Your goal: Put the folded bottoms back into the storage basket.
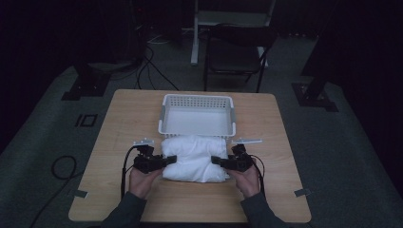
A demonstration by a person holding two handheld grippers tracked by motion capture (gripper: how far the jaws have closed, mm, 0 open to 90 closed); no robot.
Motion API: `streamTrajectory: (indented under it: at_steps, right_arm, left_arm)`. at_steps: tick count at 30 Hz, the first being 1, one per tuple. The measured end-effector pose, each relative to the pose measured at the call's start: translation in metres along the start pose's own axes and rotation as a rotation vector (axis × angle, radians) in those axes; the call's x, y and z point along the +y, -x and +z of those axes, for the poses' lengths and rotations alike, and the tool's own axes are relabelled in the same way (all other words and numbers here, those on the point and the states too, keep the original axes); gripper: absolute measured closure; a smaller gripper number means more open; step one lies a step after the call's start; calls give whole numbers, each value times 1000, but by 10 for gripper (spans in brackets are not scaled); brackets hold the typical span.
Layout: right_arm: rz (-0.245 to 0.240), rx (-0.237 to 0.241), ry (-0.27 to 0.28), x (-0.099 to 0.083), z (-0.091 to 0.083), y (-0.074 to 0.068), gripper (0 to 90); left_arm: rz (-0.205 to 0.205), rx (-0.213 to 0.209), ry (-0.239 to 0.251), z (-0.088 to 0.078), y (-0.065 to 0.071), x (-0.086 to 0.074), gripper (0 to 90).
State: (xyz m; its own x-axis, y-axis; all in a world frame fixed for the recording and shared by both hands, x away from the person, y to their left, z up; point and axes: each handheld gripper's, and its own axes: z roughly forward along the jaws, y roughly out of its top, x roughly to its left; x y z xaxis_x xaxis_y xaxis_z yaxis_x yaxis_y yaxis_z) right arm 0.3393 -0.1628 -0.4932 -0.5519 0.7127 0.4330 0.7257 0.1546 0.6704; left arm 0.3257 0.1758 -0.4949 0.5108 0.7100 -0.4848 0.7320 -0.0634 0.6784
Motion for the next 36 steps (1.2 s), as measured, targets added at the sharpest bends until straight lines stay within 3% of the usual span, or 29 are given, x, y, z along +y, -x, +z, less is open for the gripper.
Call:
streamTrajectory:
  at_steps: [16,36]
  right_arm:
    - [-40,-16,17,9,-10,-10,598]
    - [-48,-22,47,16,-18,-15,597]
  left_arm:
    - [23,-2,26,-8,6,6,612]
    - [47,5,43,-14,14,17,613]
